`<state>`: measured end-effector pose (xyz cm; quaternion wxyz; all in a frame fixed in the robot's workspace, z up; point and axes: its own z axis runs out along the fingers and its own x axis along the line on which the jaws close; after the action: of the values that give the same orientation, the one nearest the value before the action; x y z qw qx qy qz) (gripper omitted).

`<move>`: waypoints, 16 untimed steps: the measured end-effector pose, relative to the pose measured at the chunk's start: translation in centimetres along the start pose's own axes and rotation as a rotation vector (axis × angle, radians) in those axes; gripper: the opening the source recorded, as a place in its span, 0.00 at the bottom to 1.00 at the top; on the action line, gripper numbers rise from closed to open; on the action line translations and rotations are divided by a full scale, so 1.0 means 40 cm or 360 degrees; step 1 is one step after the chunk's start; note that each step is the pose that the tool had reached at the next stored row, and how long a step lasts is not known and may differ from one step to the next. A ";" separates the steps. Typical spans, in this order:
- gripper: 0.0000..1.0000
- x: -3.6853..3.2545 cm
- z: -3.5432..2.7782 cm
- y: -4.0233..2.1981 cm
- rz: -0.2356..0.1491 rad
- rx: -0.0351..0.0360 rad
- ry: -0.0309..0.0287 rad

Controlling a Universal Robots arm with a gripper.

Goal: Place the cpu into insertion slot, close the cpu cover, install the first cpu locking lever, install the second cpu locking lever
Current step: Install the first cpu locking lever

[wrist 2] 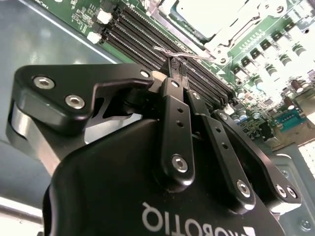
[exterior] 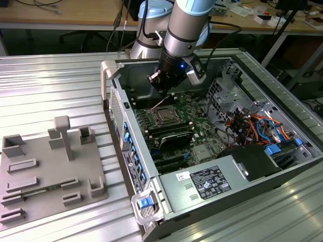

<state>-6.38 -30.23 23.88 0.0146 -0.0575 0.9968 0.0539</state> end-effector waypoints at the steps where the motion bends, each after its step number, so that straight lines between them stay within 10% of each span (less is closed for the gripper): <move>1: 0.11 0.000 0.004 0.002 -0.0002 -0.0003 -0.00001; 16: 0.11 0.000 0.023 -0.004 -0.0004 0.0002 0.00008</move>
<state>-6.32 -30.27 22.97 0.0145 -0.0589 0.9967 0.0533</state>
